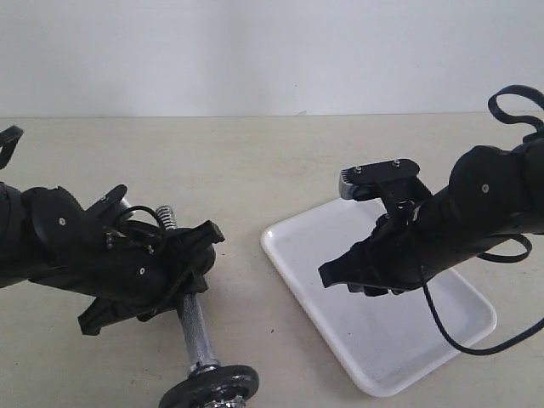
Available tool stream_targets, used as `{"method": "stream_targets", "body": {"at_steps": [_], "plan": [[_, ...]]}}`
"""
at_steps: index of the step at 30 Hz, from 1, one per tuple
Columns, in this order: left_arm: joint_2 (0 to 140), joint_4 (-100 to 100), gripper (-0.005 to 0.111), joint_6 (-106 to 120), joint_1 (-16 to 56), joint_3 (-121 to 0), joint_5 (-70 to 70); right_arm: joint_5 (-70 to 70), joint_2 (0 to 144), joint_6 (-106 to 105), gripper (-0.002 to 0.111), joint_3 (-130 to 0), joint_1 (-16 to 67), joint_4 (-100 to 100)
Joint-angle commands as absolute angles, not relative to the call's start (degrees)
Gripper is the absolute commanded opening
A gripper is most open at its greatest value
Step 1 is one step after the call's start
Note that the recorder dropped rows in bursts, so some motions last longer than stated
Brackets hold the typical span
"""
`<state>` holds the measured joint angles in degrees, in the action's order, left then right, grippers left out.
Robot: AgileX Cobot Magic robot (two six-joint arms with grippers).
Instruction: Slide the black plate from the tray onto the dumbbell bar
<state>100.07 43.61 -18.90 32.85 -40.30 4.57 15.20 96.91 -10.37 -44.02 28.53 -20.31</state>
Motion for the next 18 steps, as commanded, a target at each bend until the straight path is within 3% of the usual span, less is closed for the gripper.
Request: {"method": "stream_targets", "body": {"at_steps": [1,18], "plan": [[99.3,49.3,0.004,-20.2,35.9,-40.3,3.9,14.4,96.6,-10.8,0.031,-44.0,28.5,-20.5],[99.3,51.4,0.004,-19.6,39.0,-40.3,0.6,15.2,96.6,-11.6,0.031,-44.0,28.5,-20.5]]}}
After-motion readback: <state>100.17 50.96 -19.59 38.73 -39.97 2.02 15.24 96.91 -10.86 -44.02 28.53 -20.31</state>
